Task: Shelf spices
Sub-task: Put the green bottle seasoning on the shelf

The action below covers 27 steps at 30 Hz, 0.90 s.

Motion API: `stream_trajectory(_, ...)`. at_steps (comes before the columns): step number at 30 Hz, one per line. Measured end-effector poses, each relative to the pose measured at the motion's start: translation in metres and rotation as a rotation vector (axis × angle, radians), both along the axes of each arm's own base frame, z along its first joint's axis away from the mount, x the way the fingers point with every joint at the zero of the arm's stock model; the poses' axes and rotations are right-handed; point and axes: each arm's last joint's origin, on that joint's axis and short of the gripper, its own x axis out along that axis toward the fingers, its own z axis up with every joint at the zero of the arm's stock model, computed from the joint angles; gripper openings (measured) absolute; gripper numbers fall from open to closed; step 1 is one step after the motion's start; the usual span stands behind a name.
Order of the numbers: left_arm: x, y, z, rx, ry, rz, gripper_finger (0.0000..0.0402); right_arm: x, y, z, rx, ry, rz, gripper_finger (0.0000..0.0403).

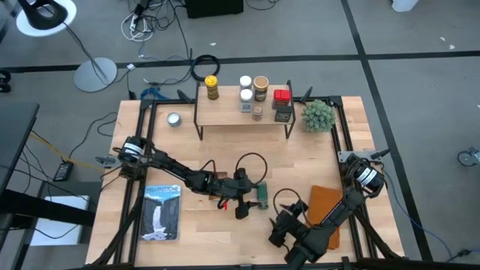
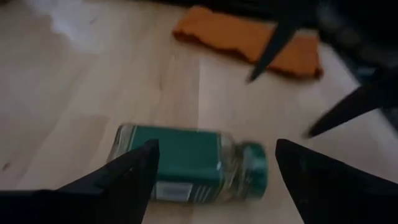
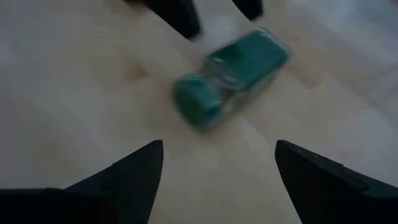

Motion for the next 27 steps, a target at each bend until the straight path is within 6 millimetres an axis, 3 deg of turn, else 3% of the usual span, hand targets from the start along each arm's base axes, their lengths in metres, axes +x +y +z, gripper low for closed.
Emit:
stream_trajectory(8,-0.003,0.001,-0.006,0.048,0.067,0.001,0.0328,0.012,0.016,0.002,0.145,-0.118,0.004,0.0308)
stream_trajectory(15,-0.012,0.004,0.021,0.16,0.068,0.007,0.0328,0.034,-0.005,0.001,0.176,-0.109,-0.074,0.0308)
stream_trajectory(19,-0.023,0.009,0.037,0.217,0.11,0.055,0.0328,0.051,-0.021,-0.014,0.224,-0.069,-0.117,0.0308)
stream_trajectory(23,-0.034,0.011,0.044,0.263,0.182,0.08,0.0328,0.067,-0.034,-0.024,0.303,-0.123,-0.186,0.0308)
stream_trajectory(27,-0.045,0.008,0.036,0.288,0.225,0.076,0.0328,0.079,-0.042,-0.026,0.355,-0.154,-0.218,0.0308)
